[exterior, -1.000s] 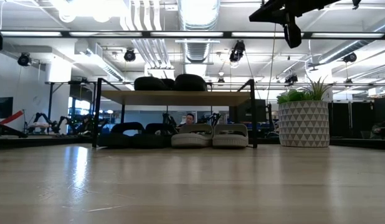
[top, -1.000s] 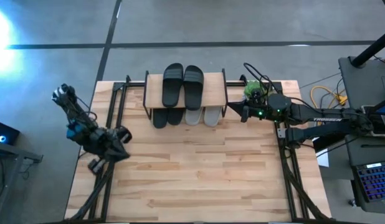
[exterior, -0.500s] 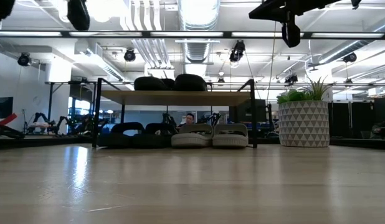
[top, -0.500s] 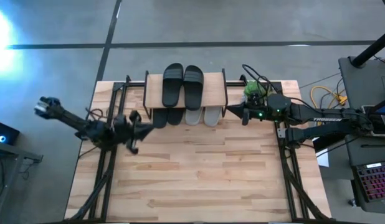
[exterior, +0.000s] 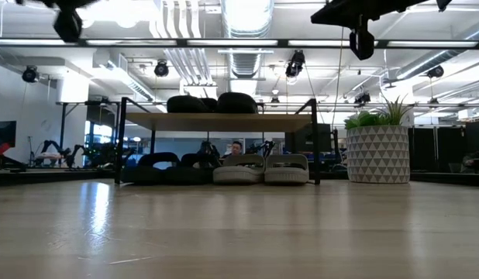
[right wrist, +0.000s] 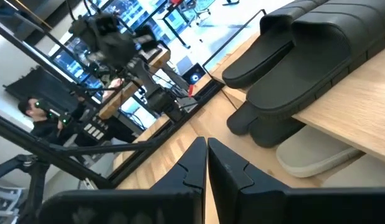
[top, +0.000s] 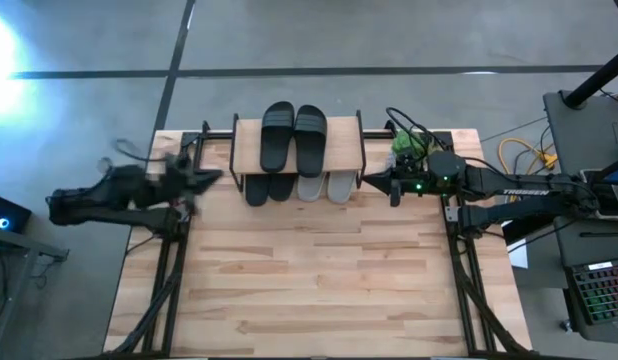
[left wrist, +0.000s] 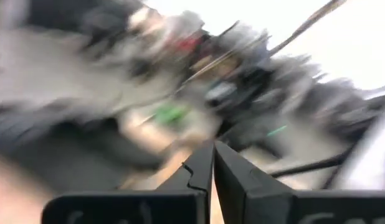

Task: Pick and place slides into the shelf
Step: Return to Home Position

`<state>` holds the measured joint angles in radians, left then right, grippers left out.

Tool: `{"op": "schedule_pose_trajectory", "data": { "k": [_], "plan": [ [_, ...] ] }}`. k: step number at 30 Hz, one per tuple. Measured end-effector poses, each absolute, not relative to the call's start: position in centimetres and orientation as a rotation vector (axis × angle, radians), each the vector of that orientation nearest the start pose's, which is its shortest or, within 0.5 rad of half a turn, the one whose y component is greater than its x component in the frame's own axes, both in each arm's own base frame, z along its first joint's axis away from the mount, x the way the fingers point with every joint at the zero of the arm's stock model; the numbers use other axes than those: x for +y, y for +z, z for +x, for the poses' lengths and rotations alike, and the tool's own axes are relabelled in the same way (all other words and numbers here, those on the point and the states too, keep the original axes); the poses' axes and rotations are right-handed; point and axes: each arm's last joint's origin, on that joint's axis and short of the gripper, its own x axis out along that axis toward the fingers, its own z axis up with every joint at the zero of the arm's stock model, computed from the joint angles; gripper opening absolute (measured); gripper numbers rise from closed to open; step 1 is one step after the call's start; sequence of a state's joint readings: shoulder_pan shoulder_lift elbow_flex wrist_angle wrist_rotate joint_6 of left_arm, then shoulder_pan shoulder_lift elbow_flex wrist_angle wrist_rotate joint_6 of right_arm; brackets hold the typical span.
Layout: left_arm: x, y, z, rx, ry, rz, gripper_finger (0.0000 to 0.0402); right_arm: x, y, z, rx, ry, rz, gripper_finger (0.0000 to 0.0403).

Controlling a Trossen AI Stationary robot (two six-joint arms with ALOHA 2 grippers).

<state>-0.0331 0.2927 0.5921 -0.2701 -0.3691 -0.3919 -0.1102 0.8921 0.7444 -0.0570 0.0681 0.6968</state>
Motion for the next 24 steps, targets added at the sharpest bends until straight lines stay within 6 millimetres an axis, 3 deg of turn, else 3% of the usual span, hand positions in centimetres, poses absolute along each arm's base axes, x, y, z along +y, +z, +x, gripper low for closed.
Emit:
{"op": "schedule_pose_trajectory", "data": {
  "k": [4, 6, 9, 12, 15, 24],
  "plan": [
    [0.3, 31.6, 6.1, -0.209, 0.108, -0.412, 0.0000, -2.5, 31.3, 19.9, 0.132, -0.250, 0.687, 0.0008],
    [0.3, 30.5, 5.5, -0.207, 0.092, -0.421, 0.0000, -2.5, 31.3, 19.8, 0.130, -0.253, 0.687, 0.0008],
    [0.2, 30.1, 4.4, -0.381, 0.007, -0.409, 0.0000, -2.5, 31.2, 19.8, 0.135, -0.256, 0.689, 0.0008],
    [0.0, 28.0, 5.9, -0.313, -0.013, -0.402, 0.0000, -2.6, 31.1, 19.8, 0.140, -0.268, 0.695, 0.0008],
    [0.0, 27.6, 6.7, -0.336, -0.028, -0.400, 0.0000, -2.7, 31.1, 19.7, 0.137, -0.299, 0.698, 0.0008],
    [0.0, 23.1, 8.3, -0.237, 0.025, -0.425, 0.0000, -3.0, 30.9, 19.6, 0.141, -0.337, 0.724, 0.0008]
  ]
}}
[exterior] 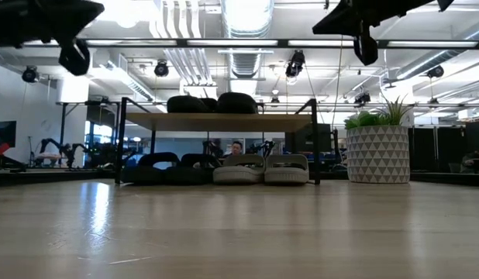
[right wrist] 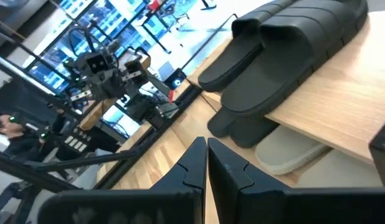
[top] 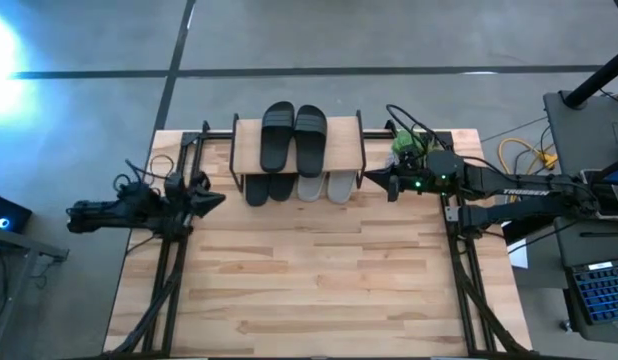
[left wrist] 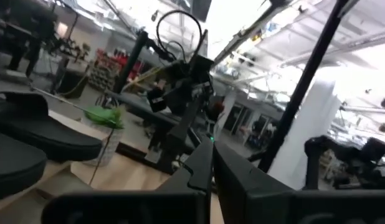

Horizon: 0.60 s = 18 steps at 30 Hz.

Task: Pick and place slides into the shelf
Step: Return to Home Position

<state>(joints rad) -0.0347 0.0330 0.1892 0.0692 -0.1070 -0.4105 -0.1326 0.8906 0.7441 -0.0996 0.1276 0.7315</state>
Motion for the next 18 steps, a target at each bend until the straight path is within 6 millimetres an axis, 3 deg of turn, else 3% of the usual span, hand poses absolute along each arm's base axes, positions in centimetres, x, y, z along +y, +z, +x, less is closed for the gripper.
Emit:
{"op": "schedule_pose_trajectory", "data": {
  "k": [6, 13, 18],
  "plan": [
    [-0.1, 19.3, 9.5, -0.290, -0.004, -0.405, 0.0000, -3.4, 30.8, 19.5, 0.099, -0.473, 0.709, 0.0008],
    [-0.1, 17.8, 9.8, -0.126, 0.025, -0.393, 0.0000, -3.5, 30.7, 19.4, 0.115, -0.506, 0.644, 0.0008],
    [-0.1, 17.2, 9.9, -0.065, 0.037, -0.386, 0.0000, -3.4, 30.8, 19.5, 0.102, -0.481, 0.710, 0.0008]
  ]
}}
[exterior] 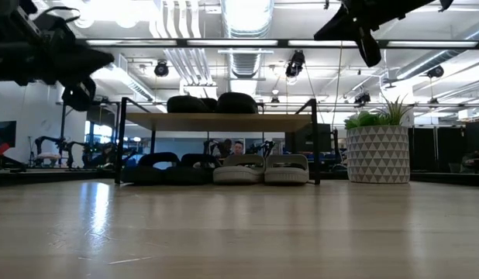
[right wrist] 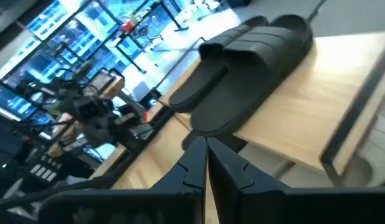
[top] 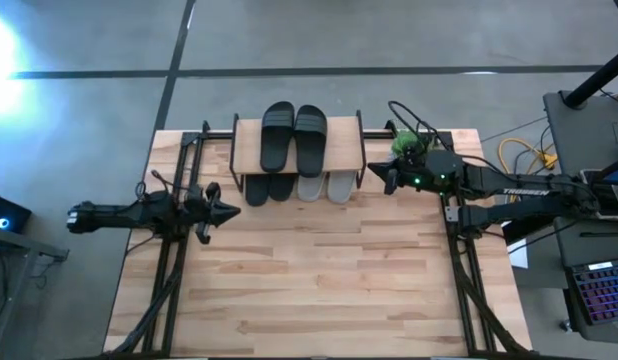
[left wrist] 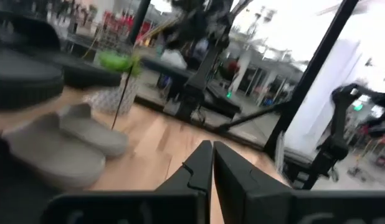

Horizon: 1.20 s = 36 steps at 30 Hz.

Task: Pick and place slides into the shelf
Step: Return to Home Position

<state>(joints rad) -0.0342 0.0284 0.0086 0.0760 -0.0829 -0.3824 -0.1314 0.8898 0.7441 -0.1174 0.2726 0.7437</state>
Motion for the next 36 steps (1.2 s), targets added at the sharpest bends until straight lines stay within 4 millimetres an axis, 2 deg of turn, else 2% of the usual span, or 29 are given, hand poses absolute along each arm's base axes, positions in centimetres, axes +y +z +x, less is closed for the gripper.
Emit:
{"op": "schedule_pose_trajectory", "data": {
  "k": [2, 7, 11, 15, 17, 20, 26, 30, 33, 36],
  "plan": [
    [-0.1, 16.7, 9.9, -0.024, 0.047, -0.386, 0.0000, -3.1, 31.0, 19.6, 0.104, -0.411, 0.676, 0.0008],
    [-0.1, 16.6, 10.0, -0.010, 0.052, -0.382, 0.0000, -1.8, 32.4, 20.0, 0.036, -0.046, 0.479, 0.0008],
    [-0.1, 17.0, 9.9, -0.047, 0.047, -0.386, 0.0000, -1.9, 31.6, 18.1, 0.027, -0.127, 0.436, 0.0008],
    [-0.1, 17.7, 9.9, -0.106, 0.036, -0.391, 0.0000, -1.1, 31.1, 15.4, -0.094, 0.036, 0.364, 0.0008],
    [-0.1, 18.1, 9.8, -0.142, 0.029, -0.393, 0.0000, -1.0, 30.0, 13.9, -0.125, 0.042, 0.364, 0.0008],
    [-0.1, 18.4, 9.8, -0.183, 0.022, -0.395, 0.0000, -0.9, 28.5, 12.8, -0.178, 0.035, 0.382, 0.0008],
    [-0.1, 18.7, 9.7, -0.215, 0.015, -0.397, 0.0000, -0.7, 24.6, 12.9, -0.132, 0.014, 0.407, 0.0008],
    [-0.1, 18.5, 9.8, -0.202, 0.019, -0.396, 0.0000, -0.3, 22.9, 12.6, -0.223, 0.155, 0.448, 0.0008],
    [-0.1, 18.4, 9.9, -0.192, 0.020, -0.396, 0.0000, -0.1, 21.2, 12.5, -0.194, 0.223, 0.497, 0.0008],
    [-0.1, 18.5, 9.9, -0.196, 0.020, -0.396, 0.0000, -0.2, 19.8, 12.1, -0.140, 0.218, 0.556, 0.0008]
  ]
}}
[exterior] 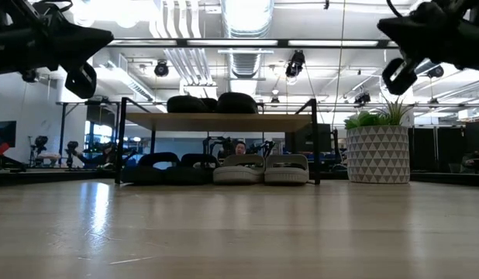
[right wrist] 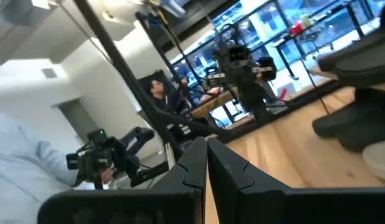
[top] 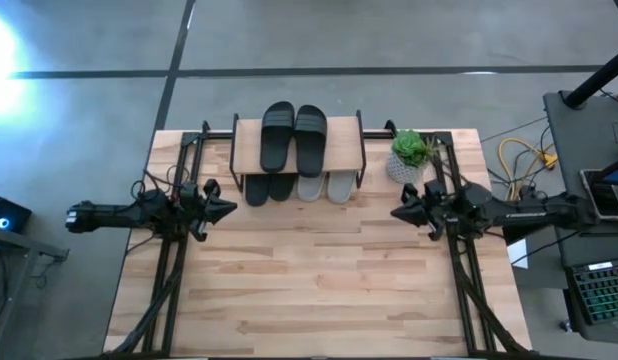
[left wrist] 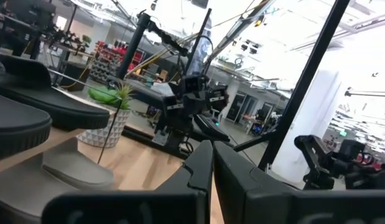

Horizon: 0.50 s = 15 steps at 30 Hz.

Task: Pick and place slides into the shelf
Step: Return to Home Position

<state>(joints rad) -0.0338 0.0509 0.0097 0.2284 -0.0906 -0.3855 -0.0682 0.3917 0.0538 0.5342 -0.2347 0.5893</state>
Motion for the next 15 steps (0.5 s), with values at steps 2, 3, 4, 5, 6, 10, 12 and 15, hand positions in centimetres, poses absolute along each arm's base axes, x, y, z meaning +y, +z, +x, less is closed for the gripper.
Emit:
{"op": "schedule_pose_trajectory", "data": {
  "k": [2, 3, 4, 5, 6, 10, 12, 15],
  "plan": [
    [-0.1, 18.5, 9.9, -0.195, 0.020, -0.396, 0.0000, -0.2, 19.5, 11.8, -0.135, 0.183, 0.580, 0.0008],
    [-0.1, 18.5, 9.8, -0.196, 0.020, -0.396, 0.0000, -0.2, 19.4, 11.7, -0.138, 0.157, 0.583, 0.0008],
    [-0.1, 18.5, 9.8, -0.196, 0.020, -0.396, 0.0000, -0.2, 19.5, 11.6, -0.156, 0.137, 0.575, 0.0008],
    [-0.1, 18.5, 9.9, -0.195, 0.020, -0.396, 0.0000, -0.1, 19.8, 11.4, -0.175, 0.121, 0.564, 0.0008],
    [-0.1, 18.5, 9.9, -0.194, 0.020, -0.396, 0.0000, 0.0, 20.2, 11.4, -0.183, 0.114, 0.552, 0.0008],
    [-0.1, 18.5, 9.8, -0.195, 0.020, -0.396, 0.0000, 1.0, 21.5, 11.5, -0.100, 0.096, 0.559, 0.0008],
    [-0.1, 18.5, 9.8, -0.196, 0.020, -0.396, 0.0000, 1.8, 21.5, 11.6, -0.061, 0.123, 0.571, 0.0008],
    [-0.1, 18.5, 9.9, -0.194, 0.021, -0.396, 0.0000, 2.6, 21.7, 11.3, -0.083, 0.128, 0.567, 0.0008]
  ]
}}
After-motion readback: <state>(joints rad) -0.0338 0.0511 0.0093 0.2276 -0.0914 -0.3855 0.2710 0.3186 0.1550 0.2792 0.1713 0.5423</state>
